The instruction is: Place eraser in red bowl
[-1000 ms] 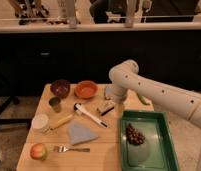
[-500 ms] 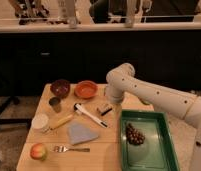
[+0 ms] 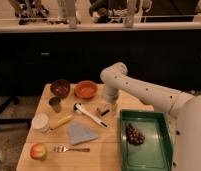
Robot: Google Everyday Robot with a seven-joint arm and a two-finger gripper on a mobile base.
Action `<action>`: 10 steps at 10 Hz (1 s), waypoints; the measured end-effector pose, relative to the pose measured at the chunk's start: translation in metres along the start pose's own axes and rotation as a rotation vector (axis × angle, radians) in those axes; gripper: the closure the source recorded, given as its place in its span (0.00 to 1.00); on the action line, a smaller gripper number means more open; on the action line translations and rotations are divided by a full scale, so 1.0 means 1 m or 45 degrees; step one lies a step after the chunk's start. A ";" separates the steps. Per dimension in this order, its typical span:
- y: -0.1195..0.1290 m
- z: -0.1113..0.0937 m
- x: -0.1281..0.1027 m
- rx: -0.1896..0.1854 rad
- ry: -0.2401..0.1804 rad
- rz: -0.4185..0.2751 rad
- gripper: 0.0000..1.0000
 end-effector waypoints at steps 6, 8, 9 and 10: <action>-0.022 0.030 0.023 -0.030 -0.029 -0.026 0.20; -0.024 0.040 0.032 -0.029 -0.039 -0.021 0.20; -0.025 0.047 0.035 -0.035 -0.045 -0.020 0.20; -0.024 0.055 0.038 -0.045 -0.048 -0.017 0.20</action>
